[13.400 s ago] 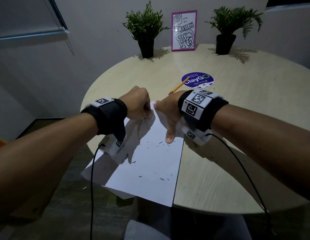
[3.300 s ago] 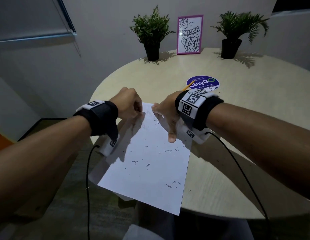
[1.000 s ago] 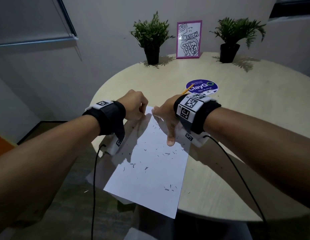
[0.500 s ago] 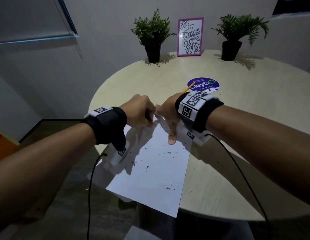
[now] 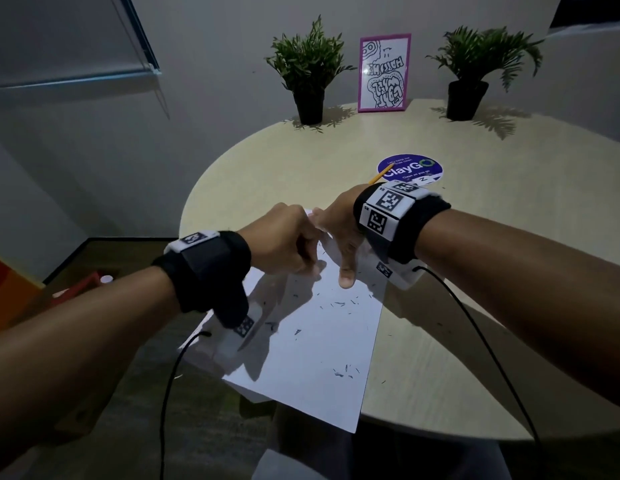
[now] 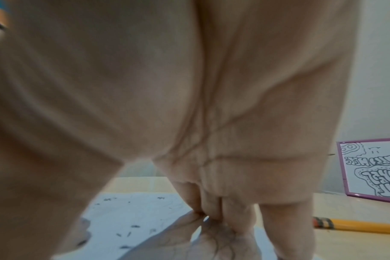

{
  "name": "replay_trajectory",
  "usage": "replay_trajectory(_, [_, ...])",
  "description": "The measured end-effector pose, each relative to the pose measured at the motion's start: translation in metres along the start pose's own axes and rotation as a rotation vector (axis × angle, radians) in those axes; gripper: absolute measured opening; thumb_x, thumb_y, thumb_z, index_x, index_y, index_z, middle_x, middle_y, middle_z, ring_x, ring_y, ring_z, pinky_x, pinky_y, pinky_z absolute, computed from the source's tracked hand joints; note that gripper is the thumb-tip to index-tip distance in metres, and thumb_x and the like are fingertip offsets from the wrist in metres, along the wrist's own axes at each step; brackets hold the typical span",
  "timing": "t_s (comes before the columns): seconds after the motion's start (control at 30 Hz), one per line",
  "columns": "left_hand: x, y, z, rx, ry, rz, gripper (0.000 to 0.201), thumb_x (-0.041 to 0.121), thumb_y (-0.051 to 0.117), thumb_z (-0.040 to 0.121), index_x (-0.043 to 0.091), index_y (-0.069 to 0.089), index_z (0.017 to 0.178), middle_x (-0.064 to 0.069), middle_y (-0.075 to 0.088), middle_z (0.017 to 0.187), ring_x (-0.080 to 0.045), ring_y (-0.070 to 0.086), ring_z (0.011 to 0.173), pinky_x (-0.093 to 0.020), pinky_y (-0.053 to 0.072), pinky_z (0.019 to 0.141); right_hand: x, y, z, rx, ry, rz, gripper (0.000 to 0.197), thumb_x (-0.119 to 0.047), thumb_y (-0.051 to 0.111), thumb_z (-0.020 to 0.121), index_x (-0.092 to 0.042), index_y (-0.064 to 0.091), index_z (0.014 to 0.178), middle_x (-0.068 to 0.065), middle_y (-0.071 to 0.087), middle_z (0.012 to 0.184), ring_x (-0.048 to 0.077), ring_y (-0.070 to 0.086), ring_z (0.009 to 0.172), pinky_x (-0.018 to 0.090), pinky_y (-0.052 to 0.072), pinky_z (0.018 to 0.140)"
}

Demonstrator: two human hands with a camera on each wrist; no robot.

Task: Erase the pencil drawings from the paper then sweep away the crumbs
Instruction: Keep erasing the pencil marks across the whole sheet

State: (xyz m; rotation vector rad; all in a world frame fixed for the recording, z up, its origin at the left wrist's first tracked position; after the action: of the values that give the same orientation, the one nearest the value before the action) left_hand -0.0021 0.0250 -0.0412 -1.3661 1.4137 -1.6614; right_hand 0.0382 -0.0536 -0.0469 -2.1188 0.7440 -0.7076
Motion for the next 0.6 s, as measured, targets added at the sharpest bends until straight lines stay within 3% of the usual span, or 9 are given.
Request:
replay_trajectory(0.07, [0.0, 0.003, -0.006, -0.013, 0.027, -0.015, 0.016, 0.019, 0.083, 0.078, 0.011, 0.073, 0.068, 0.021, 0.065, 0.058, 0.008, 0.06, 0.061, -0.006, 0.041, 0.058, 0.0, 0.0, 0.0, -0.012, 0.001, 0.011, 0.119, -0.069, 0.086, 0.053, -0.023, 0.035, 0.151, -0.002, 0.05, 0.148, 0.03, 0.054, 0.126, 0.043, 0.046, 0.098])
replay_trajectory(0.17, [-0.026, -0.015, 0.001, 0.107, -0.059, 0.034, 0.022, 0.023, 0.083, 0.078, 0.014, 0.07, 0.064, 0.012, 0.067, 0.058, 0.001, 0.06, 0.059, -0.018, 0.044, 0.059, -0.003, 0.002, 0.0, -0.049, -0.023, 0.025, 0.097, -0.067, 0.087, 0.053, -0.021, 0.053, 0.132, -0.004, 0.059, 0.135, 0.027, 0.062, 0.11, 0.039, 0.047, 0.083])
replay_trajectory(0.23, [-0.042, -0.024, 0.007, 0.148, -0.131, 0.025, 0.025, 0.021, 0.082, 0.079, 0.017, 0.066, 0.06, 0.008, 0.067, 0.057, -0.001, 0.061, 0.059, -0.025, 0.049, 0.06, -0.004, 0.001, -0.002, -0.036, -0.027, 0.003, 0.098, -0.07, 0.085, 0.053, -0.022, 0.051, 0.13, -0.004, 0.058, 0.134, 0.028, 0.061, 0.108, 0.041, 0.047, 0.084])
replay_trajectory(0.3, [-0.036, -0.023, 0.009, 0.122, -0.116, 0.022, 0.027, 0.019, 0.082, 0.078, 0.019, 0.063, 0.058, 0.008, 0.066, 0.057, -0.002, 0.061, 0.059, -0.024, 0.05, 0.06, -0.003, 0.001, -0.001, -0.025, -0.017, -0.004, 0.104, -0.071, 0.084, 0.054, -0.022, 0.046, 0.137, -0.004, 0.057, 0.136, 0.028, 0.059, 0.112, 0.044, 0.047, 0.091])
replay_trajectory(0.43, [-0.007, -0.003, -0.003, 0.013, 0.015, -0.005, 0.019, 0.021, 0.081, 0.078, 0.013, 0.069, 0.066, 0.014, 0.067, 0.059, 0.004, 0.06, 0.06, -0.009, 0.041, 0.057, -0.001, 0.001, 0.001, -0.014, -0.012, 0.007, 0.119, -0.069, 0.085, 0.054, -0.022, 0.034, 0.15, -0.002, 0.05, 0.146, 0.029, 0.054, 0.125, 0.045, 0.045, 0.102])
replay_trajectory(0.53, [-0.022, -0.007, 0.0, 0.057, -0.024, 0.008, 0.021, 0.023, 0.083, 0.078, 0.012, 0.07, 0.066, 0.008, 0.068, 0.06, 0.002, 0.058, 0.059, -0.009, 0.041, 0.056, -0.002, 0.001, 0.001, -0.025, -0.01, 0.014, 0.112, -0.071, 0.085, 0.05, -0.023, 0.042, 0.141, -0.003, 0.053, 0.143, 0.03, 0.057, 0.118, 0.046, 0.047, 0.097])
replay_trajectory(0.6, [-0.039, -0.016, 0.006, 0.101, -0.099, 0.019, 0.019, 0.017, 0.082, 0.078, 0.012, 0.069, 0.064, 0.006, 0.068, 0.059, 0.002, 0.058, 0.058, -0.011, 0.042, 0.057, -0.003, 0.002, 0.001, -0.041, -0.018, 0.025, 0.102, -0.07, 0.085, 0.053, -0.02, 0.049, 0.134, -0.002, 0.054, 0.143, 0.029, 0.06, 0.115, 0.04, 0.046, 0.088])
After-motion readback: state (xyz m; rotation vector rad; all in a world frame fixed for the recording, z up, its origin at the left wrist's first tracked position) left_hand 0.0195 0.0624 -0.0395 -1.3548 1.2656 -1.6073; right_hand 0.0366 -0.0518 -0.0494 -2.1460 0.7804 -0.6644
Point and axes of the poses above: each hand's wrist, its own z-axis towards the middle knuckle, its own y-axis out of the palm, x = y × z, the point moved 7 cm from there along z, towards the middle knuckle
